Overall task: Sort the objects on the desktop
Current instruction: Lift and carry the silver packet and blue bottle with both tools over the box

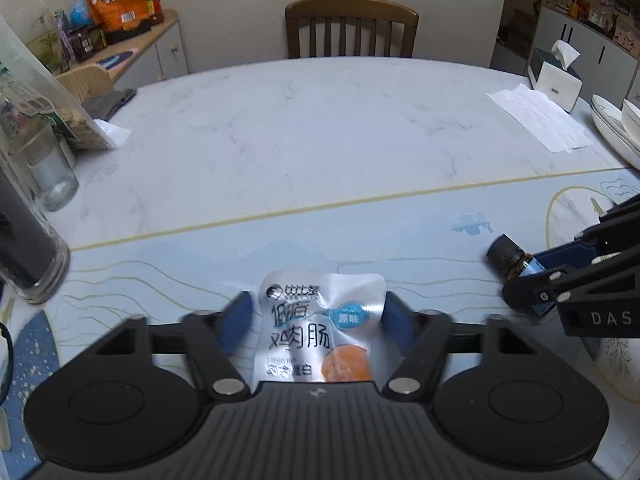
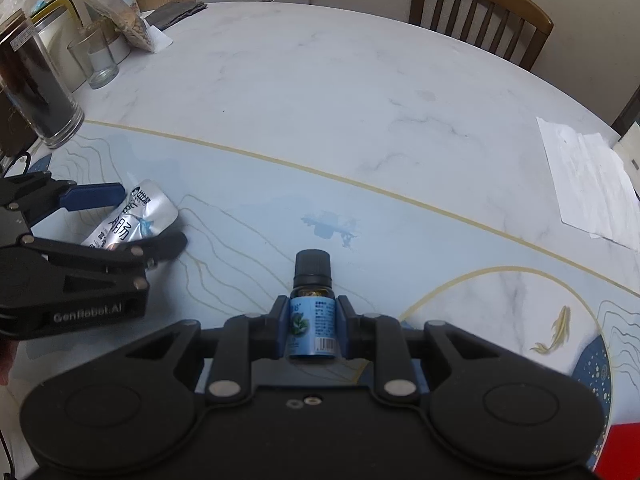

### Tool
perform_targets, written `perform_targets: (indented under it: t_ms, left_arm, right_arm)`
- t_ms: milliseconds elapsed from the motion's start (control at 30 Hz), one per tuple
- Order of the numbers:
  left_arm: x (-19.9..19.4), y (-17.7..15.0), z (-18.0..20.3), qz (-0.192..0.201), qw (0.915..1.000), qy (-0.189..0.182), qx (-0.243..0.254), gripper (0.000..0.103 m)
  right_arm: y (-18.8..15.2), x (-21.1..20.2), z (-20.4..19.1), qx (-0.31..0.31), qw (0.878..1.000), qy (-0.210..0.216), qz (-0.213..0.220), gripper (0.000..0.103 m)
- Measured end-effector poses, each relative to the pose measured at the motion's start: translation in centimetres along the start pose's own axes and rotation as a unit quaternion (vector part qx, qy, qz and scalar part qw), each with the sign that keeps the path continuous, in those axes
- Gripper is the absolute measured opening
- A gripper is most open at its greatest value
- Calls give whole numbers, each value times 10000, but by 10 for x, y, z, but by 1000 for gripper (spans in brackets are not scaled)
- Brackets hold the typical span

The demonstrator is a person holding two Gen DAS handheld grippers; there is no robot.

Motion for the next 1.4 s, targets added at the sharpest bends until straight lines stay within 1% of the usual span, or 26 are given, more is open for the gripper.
perform_targets:
  t_ms: [67,100,133,167,400,533,667,867,1033,1167,1267,1400]
  left_arm:
    - [-1,1,-2,8,10000,-44,-34,60]
    - [-1,1,-1,26,10000,-63,-18,57]
    - [-3,1,0,59,10000,-77,23,50]
    - [-6,1,2,111,9999,-86,78,47]
    - [-14,-2,1,137,9998,-122,-15,44]
    - [-21,-8,2,137,9997,-169,-115,43]
    - [-34,-15,8,142,9993,-307,-187,41]
    - [-49,-29,29,67,9983,-560,-128,40]
    - [-64,-41,50,0,9966,-819,-96,40]
    - [-74,-49,71,-27,9951,-988,-89,40]
    - [-82,-50,87,-23,9936,-1125,-130,40]
    - [-99,-45,114,77,9912,-1318,-73,40]
  right_arm:
    - [0,-1,1,2,10000,-7,-6,23]
    - [-1,-1,1,-1,10000,-7,-10,23]
    - [-1,-2,1,6,10000,-2,-14,23]
    - [-3,-2,2,19,10000,4,-17,23]
    - [-22,-13,5,78,9999,82,-94,23]
    - [-35,-26,7,78,9999,123,-76,23]
    - [-48,-42,10,117,9997,184,-49,23]
    - [-71,-61,17,209,9995,194,-121,23]
    - [-92,-82,27,342,9990,248,-114,23]
    - [-109,-104,39,438,9987,265,-26,23]
    - [-119,-121,51,534,9982,255,60,23]
    - [-134,-143,68,646,9975,223,164,23]
Point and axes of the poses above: each gripper's, at about its wrist camera, not at the fingertips, and x roughly the way its jaws point, z to its right, y to its top, the point moved 3 cm from there along x, roughly the way its jaws point, and after that the axes turned 3 degrees about y, right-handed, at the moved point
